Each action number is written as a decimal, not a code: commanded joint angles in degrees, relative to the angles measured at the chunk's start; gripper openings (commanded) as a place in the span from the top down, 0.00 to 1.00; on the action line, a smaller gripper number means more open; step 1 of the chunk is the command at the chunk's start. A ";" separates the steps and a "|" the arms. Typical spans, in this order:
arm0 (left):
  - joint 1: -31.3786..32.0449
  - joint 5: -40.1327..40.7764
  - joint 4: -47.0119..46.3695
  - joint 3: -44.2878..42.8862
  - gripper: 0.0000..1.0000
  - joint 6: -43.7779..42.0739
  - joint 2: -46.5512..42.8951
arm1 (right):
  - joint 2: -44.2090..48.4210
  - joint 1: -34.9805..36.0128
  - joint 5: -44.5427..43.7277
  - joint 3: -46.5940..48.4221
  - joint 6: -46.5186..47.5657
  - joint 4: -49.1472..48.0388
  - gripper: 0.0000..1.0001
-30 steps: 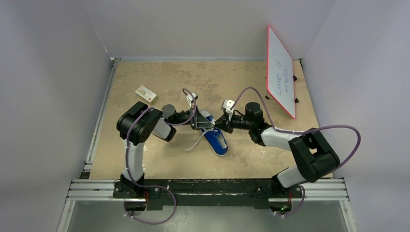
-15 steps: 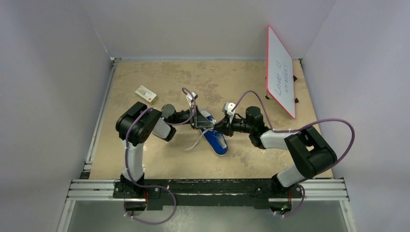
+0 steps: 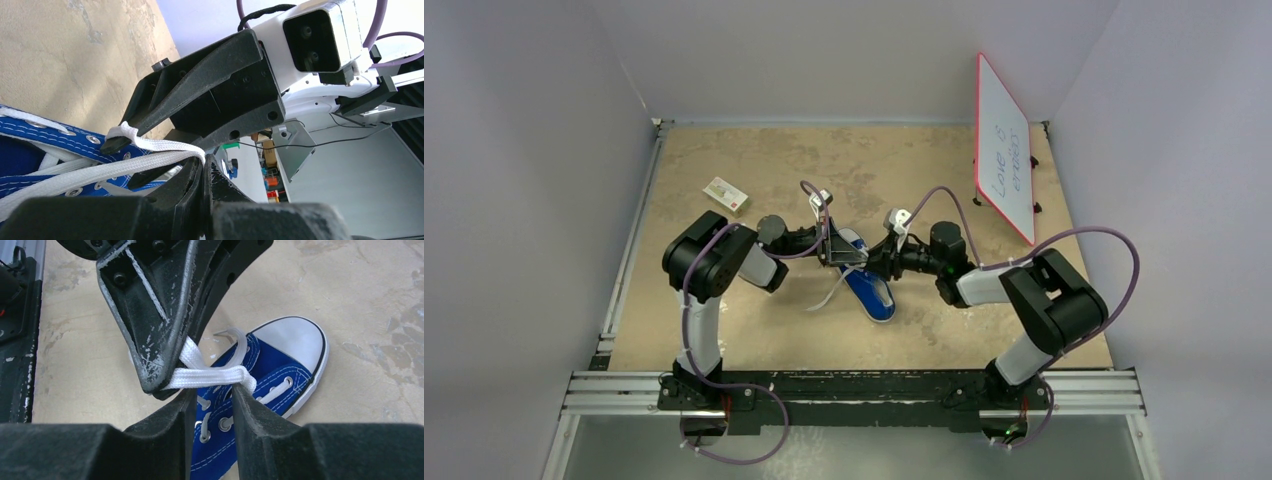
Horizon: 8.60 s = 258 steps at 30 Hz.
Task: Tie the shoes
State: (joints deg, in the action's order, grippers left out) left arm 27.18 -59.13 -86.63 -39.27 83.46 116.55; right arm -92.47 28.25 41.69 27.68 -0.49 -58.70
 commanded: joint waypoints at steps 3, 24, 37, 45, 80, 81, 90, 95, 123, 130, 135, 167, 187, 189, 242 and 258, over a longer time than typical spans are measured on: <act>0.59 0.60 -12.61 -1.35 0.99 0.60 -2.68 | -0.67 1.12 -0.40 2.38 -1.87 -6.83 0.62; 0.77 1.24 -12.67 -0.52 0.99 0.48 -3.10 | -6.86 3.23 -7.15 5.09 -12.52 -19.11 0.57; 0.18 1.39 -12.68 0.07 0.99 -0.92 -2.72 | 10.44 3.22 -7.35 3.03 -0.55 19.15 1.00; -0.46 2.00 -12.65 -0.12 0.94 -1.61 -0.73 | 19.69 2.80 -17.04 10.70 12.35 52.67 1.00; 2.06 37.21 65.88 3.89 0.57 -48.54 -27.25 | 6.10 1.88 -41.17 53.67 20.16 105.12 1.00; 2.08 37.12 65.44 3.90 0.57 -47.95 -26.79 | 5.88 1.84 -42.79 53.72 19.96 105.24 1.00; 7.08 37.09 70.18 2.24 0.48 -49.88 -26.11 | 1.39 1.81 -40.07 53.99 18.58 97.77 1.00; 11.53 40.39 72.46 1.55 0.56 -51.53 -24.93 | 2.12 1.77 -40.02 51.27 15.39 93.33 1.00; 13.23 43.87 122.62 7.03 1.00 -18.56 -49.41 | -6.67 -4.41 -57.59 44.62 6.35 79.88 1.00; 13.17 53.89 136.14 8.00 1.00 -10.33 -60.71 | -9.14 -6.41 -57.92 44.53 6.68 78.25 1.00; 13.11 62.78 147.08 2.11 1.00 -9.87 -58.83 | -10.44 -8.40 -58.31 44.90 6.35 77.50 1.00; 13.11 55.09 77.30 0.77 0.48 -48.66 -42.13 | -9.81 -5.97 -22.89 43.31 -36.23 75.04 0.46; 14.23 55.66 66.37 7.68 0.70 -44.93 -27.52 | -11.48 -2.75 -29.52 38.07 -35.58 71.29 0.98; 14.27 58.20 67.83 7.73 0.87 -43.97 -26.21 | -9.85 -2.96 -31.62 38.64 -33.90 71.69 1.00; -0.02 54.65 84.39 6.18 1.00 -52.13 -45.09 | 0.98 -4.27 -31.18 34.84 -20.72 79.56 1.00; 5.61 45.42 78.53 -4.85 1.00 -72.68 -39.94 | -3.54 -4.33 -24.88 36.55 -19.28 88.35 0.97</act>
State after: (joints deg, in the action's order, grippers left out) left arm 29.85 -11.00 -0.51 -42.54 18.33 75.44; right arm -96.20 24.34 14.04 63.02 -20.71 27.38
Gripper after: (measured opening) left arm 0.007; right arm 0.007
